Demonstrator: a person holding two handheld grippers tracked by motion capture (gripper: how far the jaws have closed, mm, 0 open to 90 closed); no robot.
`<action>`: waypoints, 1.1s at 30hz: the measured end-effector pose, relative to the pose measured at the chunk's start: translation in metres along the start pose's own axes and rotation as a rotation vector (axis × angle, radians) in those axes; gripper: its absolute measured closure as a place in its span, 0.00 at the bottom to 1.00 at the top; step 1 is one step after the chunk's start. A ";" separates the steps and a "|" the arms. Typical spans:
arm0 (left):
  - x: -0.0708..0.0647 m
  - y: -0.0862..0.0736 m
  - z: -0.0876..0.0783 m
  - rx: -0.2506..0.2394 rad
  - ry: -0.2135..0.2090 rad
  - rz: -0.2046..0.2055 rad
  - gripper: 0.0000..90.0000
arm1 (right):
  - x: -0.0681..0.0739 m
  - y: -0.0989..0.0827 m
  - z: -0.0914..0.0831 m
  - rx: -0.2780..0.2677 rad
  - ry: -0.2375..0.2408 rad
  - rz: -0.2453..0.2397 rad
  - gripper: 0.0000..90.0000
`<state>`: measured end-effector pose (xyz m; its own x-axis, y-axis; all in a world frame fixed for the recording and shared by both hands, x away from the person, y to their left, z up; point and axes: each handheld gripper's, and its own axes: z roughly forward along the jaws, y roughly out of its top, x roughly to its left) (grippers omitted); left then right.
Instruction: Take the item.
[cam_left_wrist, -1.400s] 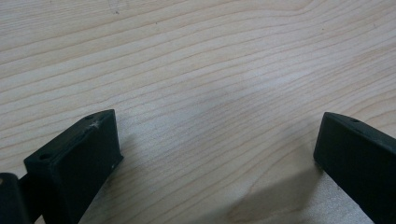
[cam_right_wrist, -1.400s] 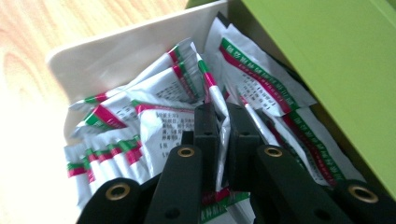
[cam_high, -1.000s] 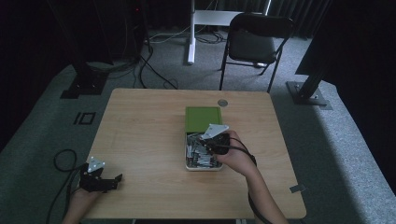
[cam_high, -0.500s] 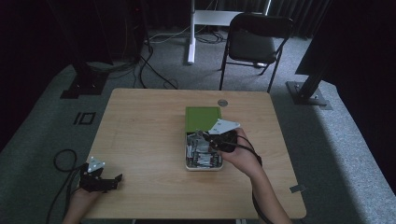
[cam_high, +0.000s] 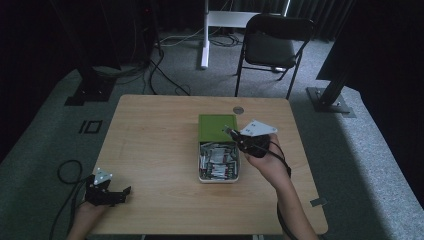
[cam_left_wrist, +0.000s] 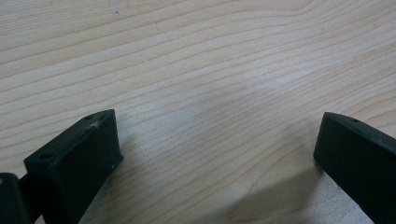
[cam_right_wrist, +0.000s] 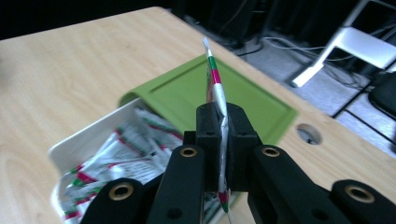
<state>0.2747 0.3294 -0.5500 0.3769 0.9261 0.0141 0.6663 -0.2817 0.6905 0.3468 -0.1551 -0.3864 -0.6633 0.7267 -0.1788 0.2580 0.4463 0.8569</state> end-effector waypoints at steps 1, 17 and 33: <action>0.000 0.000 0.000 0.000 0.000 0.000 0.01 | -0.003 -0.001 -0.001 -0.001 -0.012 0.009 0.96; 0.000 0.000 0.000 0.000 -0.001 -0.002 0.01 | -0.039 -0.039 0.007 0.005 -0.172 0.192 0.96; 0.000 0.000 0.000 0.000 0.000 0.000 0.01 | -0.050 -0.077 0.048 0.057 -0.229 0.303 0.96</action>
<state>0.2746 0.3293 -0.5500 0.3770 0.9261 0.0138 0.6664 -0.2816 0.6904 0.3939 -0.2004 -0.4667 -0.3782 0.9252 -0.0301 0.4618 0.2168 0.8601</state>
